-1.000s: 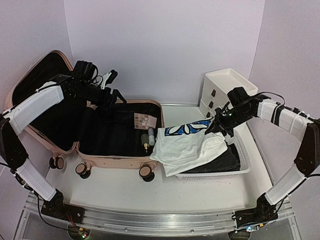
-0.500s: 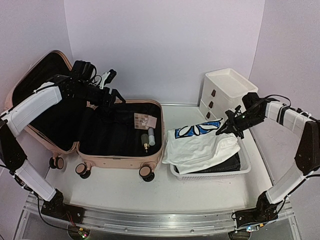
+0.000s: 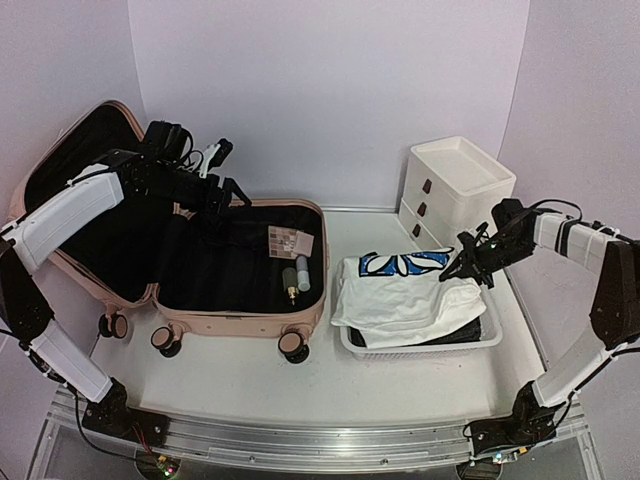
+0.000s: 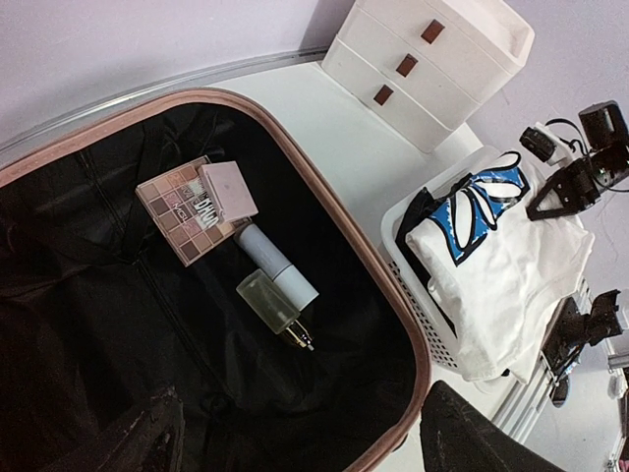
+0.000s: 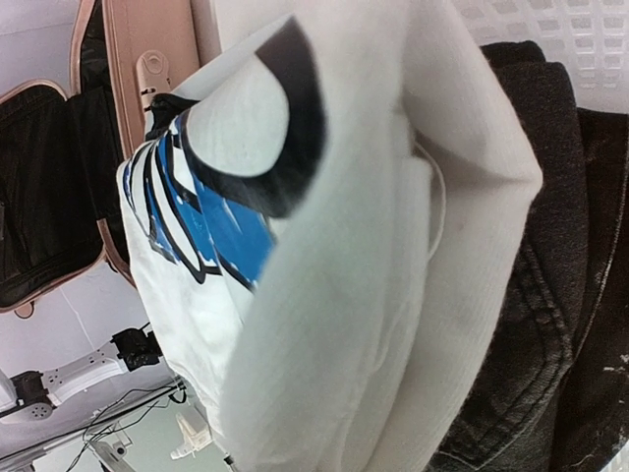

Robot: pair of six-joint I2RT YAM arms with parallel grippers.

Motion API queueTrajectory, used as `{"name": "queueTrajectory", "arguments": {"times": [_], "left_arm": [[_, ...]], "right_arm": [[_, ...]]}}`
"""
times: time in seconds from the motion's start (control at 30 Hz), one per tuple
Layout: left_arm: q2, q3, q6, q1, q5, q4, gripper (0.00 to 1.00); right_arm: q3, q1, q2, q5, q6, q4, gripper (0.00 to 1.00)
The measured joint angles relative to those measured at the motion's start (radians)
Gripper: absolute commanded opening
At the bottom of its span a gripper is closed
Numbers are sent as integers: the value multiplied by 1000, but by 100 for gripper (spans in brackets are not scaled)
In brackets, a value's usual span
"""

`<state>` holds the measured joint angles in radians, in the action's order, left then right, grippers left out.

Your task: Open, take out, and arrange the luggage

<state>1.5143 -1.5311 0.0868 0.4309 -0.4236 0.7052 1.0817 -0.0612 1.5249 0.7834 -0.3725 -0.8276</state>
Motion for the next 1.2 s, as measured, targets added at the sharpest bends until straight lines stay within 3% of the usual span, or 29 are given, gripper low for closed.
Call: {"name": "queueTrajectory", "arguments": {"times": [0.17, 0.2, 0.33, 0.4, 0.6, 0.77, 0.87, 1.0, 1.2], "left_arm": [[0, 0, 4, 0, 0, 0, 83], [0, 0, 8, 0, 0, 0, 83], [0, 0, 18, 0, -2, 0, 83], [0, 0, 19, 0, -2, 0, 83], [0, 0, 19, 0, -2, 0, 84], [4, 0, 27, 0, -4, 0, 84], [18, 0, 44, 0, -17, 0, 84], [40, 0, 62, 8, -29, 0, 84], [44, 10, 79, 29, -30, -2, 84]], "right_arm": [[-29, 18, 0, -14, 20, 28, 0], [-33, 21, 0, -19, 25, 31, 5], [-37, 23, 0, -68, 42, 32, 52], [-29, 25, -1, -142, 75, -11, 63], [102, 27, -56, -424, 154, -306, 61], [142, -14, -205, -395, 168, -449, 54], [134, -53, -240, -291, 166, -460, 46], [72, -58, -208, -156, 158, -414, 46], [-62, -58, -98, -306, 157, -342, 46]]}}
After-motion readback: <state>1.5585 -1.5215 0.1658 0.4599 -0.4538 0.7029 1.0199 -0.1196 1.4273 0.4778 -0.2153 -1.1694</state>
